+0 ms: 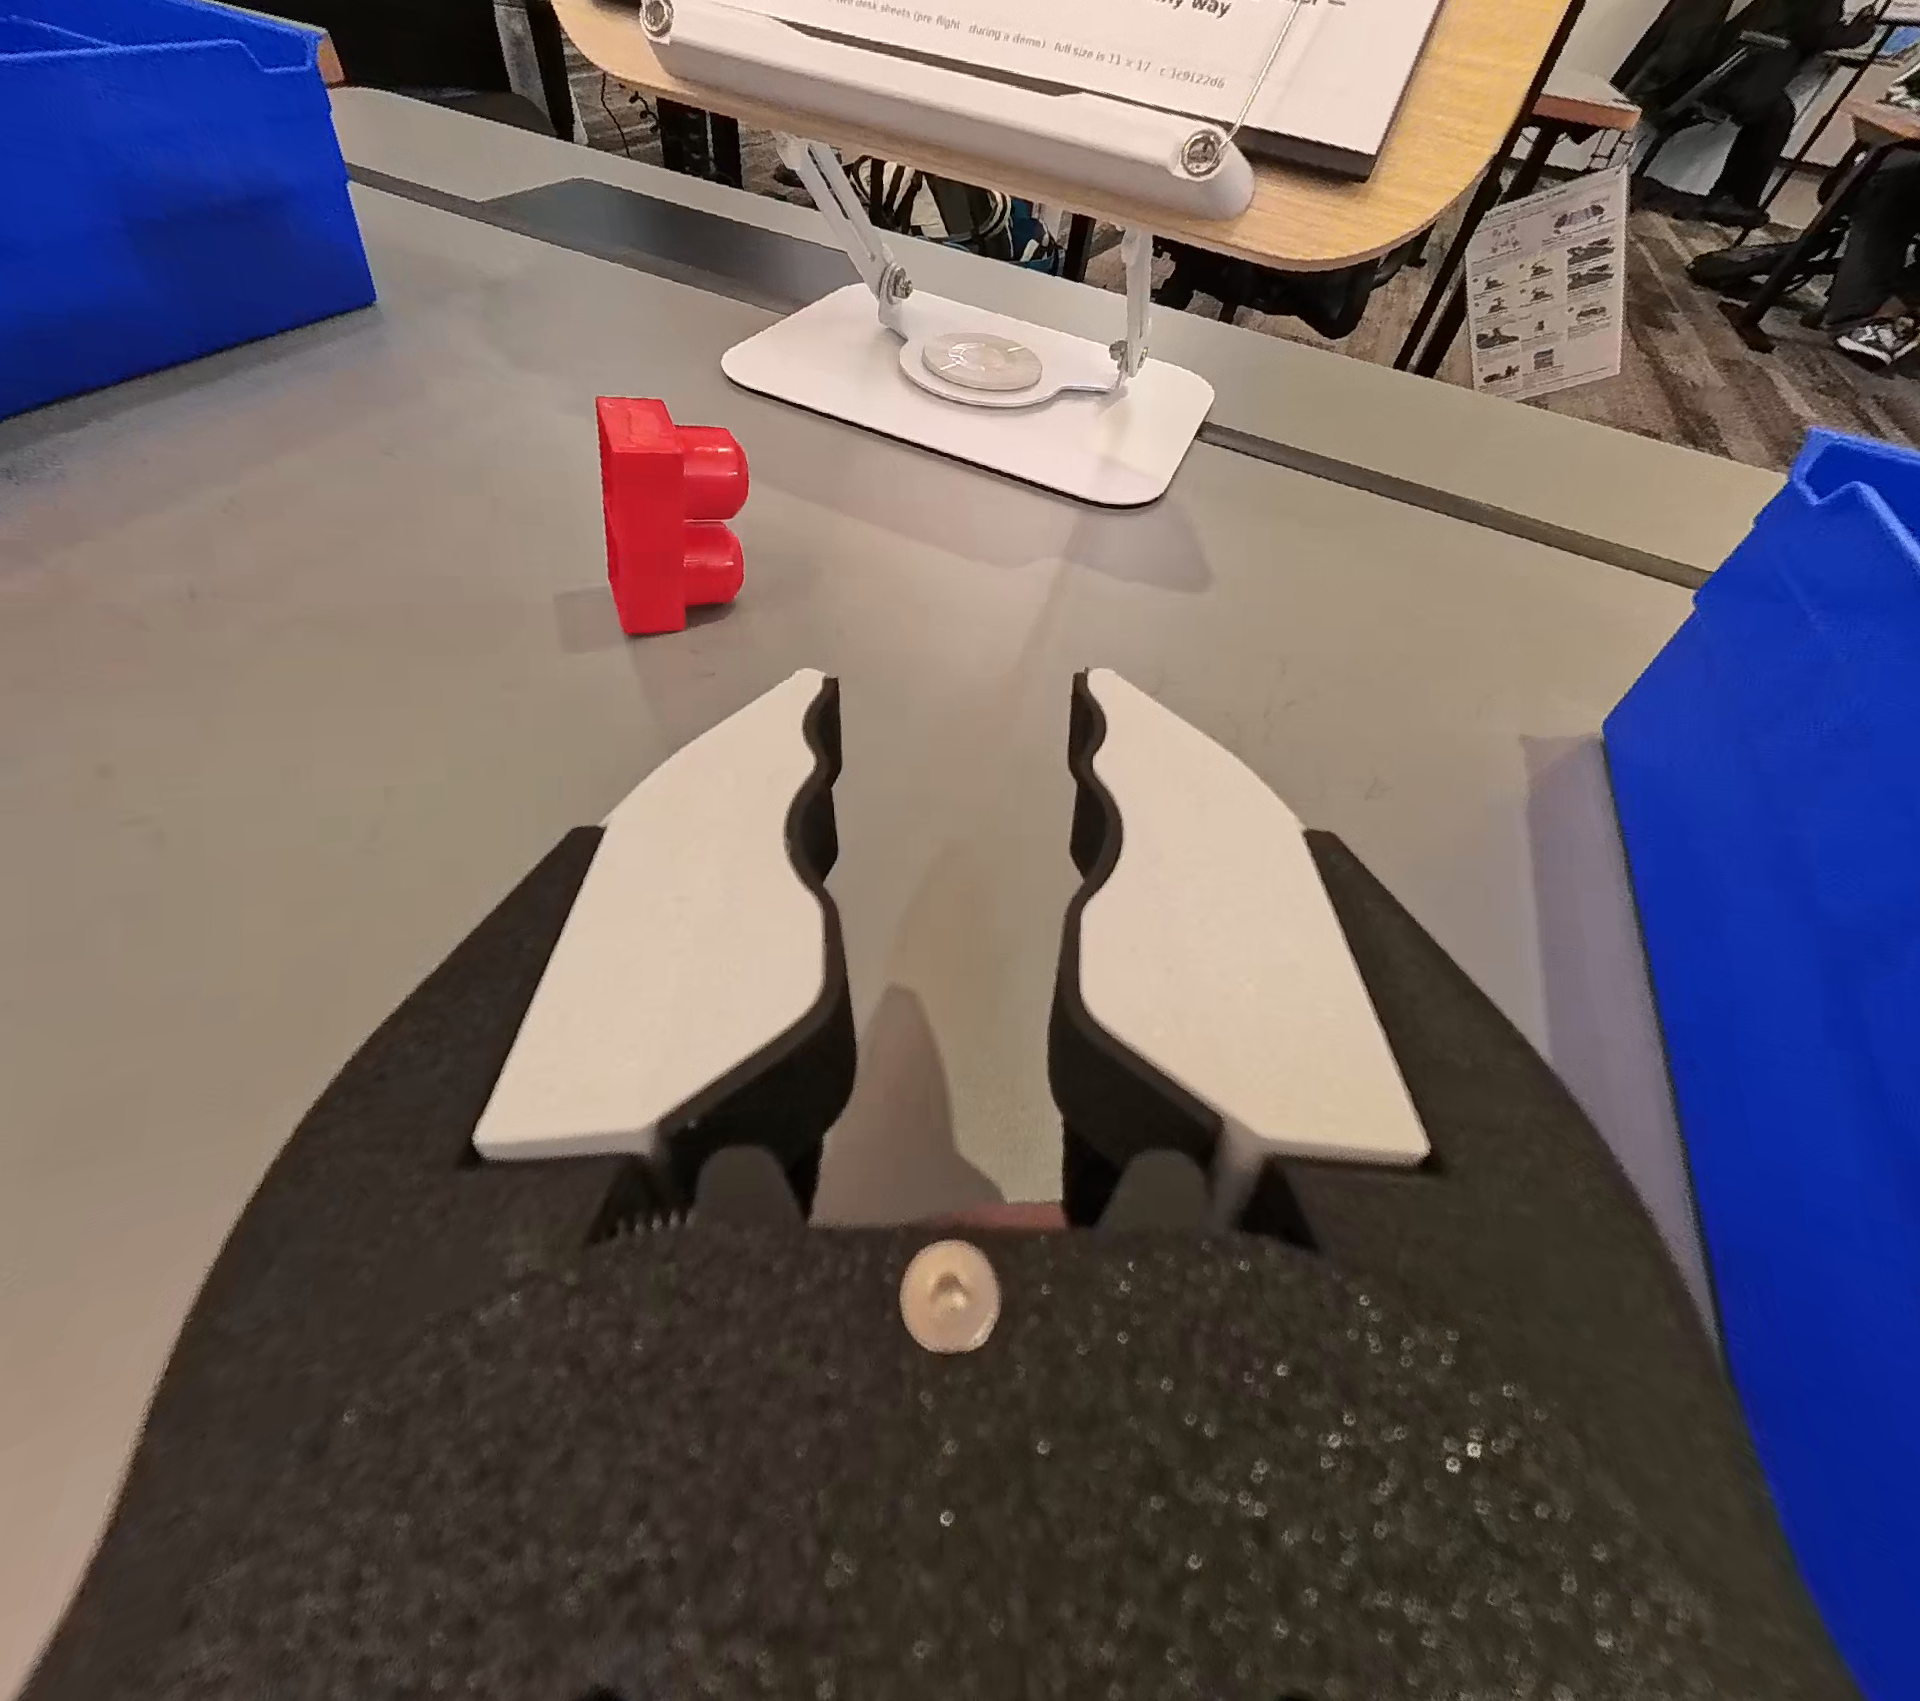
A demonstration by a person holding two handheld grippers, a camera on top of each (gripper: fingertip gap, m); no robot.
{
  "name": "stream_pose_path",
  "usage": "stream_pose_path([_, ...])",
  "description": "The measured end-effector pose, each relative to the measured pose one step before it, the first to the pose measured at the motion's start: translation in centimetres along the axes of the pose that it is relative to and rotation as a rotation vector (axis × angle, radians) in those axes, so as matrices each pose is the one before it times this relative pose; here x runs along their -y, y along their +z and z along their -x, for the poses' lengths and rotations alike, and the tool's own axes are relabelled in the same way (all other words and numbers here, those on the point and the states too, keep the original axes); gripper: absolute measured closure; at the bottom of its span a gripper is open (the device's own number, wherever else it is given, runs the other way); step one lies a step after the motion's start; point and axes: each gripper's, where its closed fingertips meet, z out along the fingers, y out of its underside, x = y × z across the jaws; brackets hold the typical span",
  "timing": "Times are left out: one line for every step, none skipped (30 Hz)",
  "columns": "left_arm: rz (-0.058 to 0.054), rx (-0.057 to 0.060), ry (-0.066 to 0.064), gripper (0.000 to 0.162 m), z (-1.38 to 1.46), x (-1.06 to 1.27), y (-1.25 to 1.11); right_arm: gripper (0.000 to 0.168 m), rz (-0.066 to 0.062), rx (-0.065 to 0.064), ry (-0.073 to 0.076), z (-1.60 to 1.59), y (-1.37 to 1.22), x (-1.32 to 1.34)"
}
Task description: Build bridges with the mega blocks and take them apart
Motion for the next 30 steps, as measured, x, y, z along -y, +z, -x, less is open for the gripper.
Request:
stream_pose_path([-0.0015,0.0360,-0.0069,0.098,1.604,-1.682,-1.851,0.126,0.0029,-0.0013,-0.0033,0.012,0.028,-0.030])
stream_pose_path([0.0126,0.0178,-0.0033,0.098,1.421,-1.671,-1.345,0.126,0.0032,-0.0024,-0.0039,0.014,0.028,-0.031])
stream_pose_path([0.0245,0.0042,0.0036,0.099,1.263,-1.559,-0.822,0.126,0.0022,-0.0019,-0.0041,0.021,0.025,-0.019])
stream_pose_path([0.0266,0.0005,0.0120,0.099,1.216,-1.247,-0.317,0.126,0.0004,-0.0011,-0.0040,0.027,0.008,-0.003])
stream_pose_path([0.0201,-0.0028,0.0242,0.098,1.133,-0.820,0.128,0.126,-0.0003,-0.0010,-0.0027,0.018,-0.001,0.010])
stream_pose_path([0.0117,-0.0137,0.0406,0.095,0.898,-0.419,0.524,0.126,0.0002,-0.0010,-0.0002,-0.014,-0.001,-0.003])
stream_pose_path([0.0103,-0.0156,0.0470,0.096,0.878,-0.214,0.877,0.126,0.0004,0.0010,0.0013,0.001,0.005,-0.006])
stream_pose_path([0.0233,-0.0127,0.0416,0.097,0.991,-0.252,1.241,0.126,-0.0022,-0.0003,0.0026,-0.030,-0.031,0.021])
stream_pose_path([0.0347,-0.0215,0.0333,0.095,0.971,-0.245,1.543,0.126,-0.0036,-0.0014,0.0048,-0.051,-0.075,0.034])
stream_pose_path([0.0359,-0.0288,0.0213,0.094,0.948,-0.160,1.708,0.126,-0.0015,0.0013,0.0048,-0.018,-0.069,0.002])
stream_pose_path([0.0398,-0.0321,0.0153,0.093,0.956,-0.146,1.756,0.126,-0.0016,0.0005,0.0029,-0.017,-0.024,0.007])
stream_pose_path([0.0454,-0.0154,0.0147,0.093,1.192,-0.195,1.707,0.126,0.0018,0.0010,0.0014,-0.003,0.024,-0.017])
stream_pose_path([0.0492,-0.0014,0.0201,0.092,1.296,-0.227,1.565,0.126,0.0063,0.0022,0.0003,0.015,0.063,-0.067])
stream_pose_path([0.0448,0.0031,0.0179,0.089,1.215,-0.156,1.381,0.126,0.0072,0.0025,-0.0019,0.050,0.085,-0.076])
stream_pose_path([0.0308,-0.0054,0.0108,0.087,0.963,0.029,1.172,0.126,0.0077,0.0023,-0.0036,0.056,0.086,-0.088])
stream_pose_path([0.0178,-0.0142,0.0057,0.087,0.734,0.186,0.982,0.126,0.0076,0.0015,-0.0045,0.067,0.088,-0.071])
stream_pose_path([0.0118,-0.0148,0.0004,0.086,0.639,0.223,0.854,0.126,0.0080,0.0017,-0.0056,0.071,0.089,-0.083])
stream_pose_path([0.0158,-0.0064,-0.0020,0.086,0.666,0.094,0.744,0.126,0.0062,0.0013,-0.0056,0.072,0.063,-0.069])
stream_pose_path([0.0192,-0.0018,-0.0002,0.086,0.634,-0.040,0.687,0.126,0.0002,-0.0009,-0.0053,0.041,0.003,0.000])
stream_pose_path([0.0135,-0.0133,0.0006,0.085,0.341,0.001,0.630,0.126,-0.0038,-0.0021,-0.0045,0.029,-0.032,0.056])
stream_pose_path([0.0049,-0.0200,-0.0031,0.084,0.142,0.074,0.515,0.126,-0.0025,-0.0005,-0.0040,0.034,-0.032,0.029])
stream_pose_path([0.0008,-0.0242,-0.0043,0.088,-0.020,0.095,0.395,0.126,-0.0007,0.0005,-0.0029,0.039,-0.005,0.005])
stream_pose_path([-0.0057,-0.0200,-0.0044,0.093,-0.058,0.129,0.198,0.126,-0.0002,0.0000,-0.0011,0.014,-0.006,0.004])
stream_pose_path([-0.0074,-0.0155,-0.0093,0.094,-0.099,0.101,-0.002,0.126,-0.0005,0.0002,0.0000,0.002,-0.009,0.014])
stream_pose_path([0.0009,-0.0170,-0.0171,0.094,-0.206,-0.076,-0.137,0.126,-0.0009,0.0010,0.0005,0.009,-0.004,0.008])
stream_pose_path([-0.0040,-0.0040,-0.0191,0.094,-0.137,-0.080,-0.272,0.126,-0.0010,0.0017,0.0005,0.007,-0.005,0.006])
stream_pose_path([-0.0115,0.0231,-0.0211,0.094,0.128,-0.042,-0.452,0.126,-0.0008,0.0015,0.0005,0.014,-0.007,0.016])
stream_pose_path([-0.0127,0.0323,-0.0268,0.095,0.201,-0.052,-0.645,0.126,-0.0001,0.0018,0.0003,0.016,-0.001,-0.001])
stream_pose_path([-0.0184,0.0209,-0.0304,0.094,-0.081,0.041,-0.878,0.126,0.0009,0.0021,-0.0008,0.037,0.015,-0.003])
stream_pose_path([-0.0311,0.0177,-0.0305,0.094,-0.295,0.271,-1.141,0.126,0.0014,0.0010,-0.0016,0.028,0.016,-0.017])
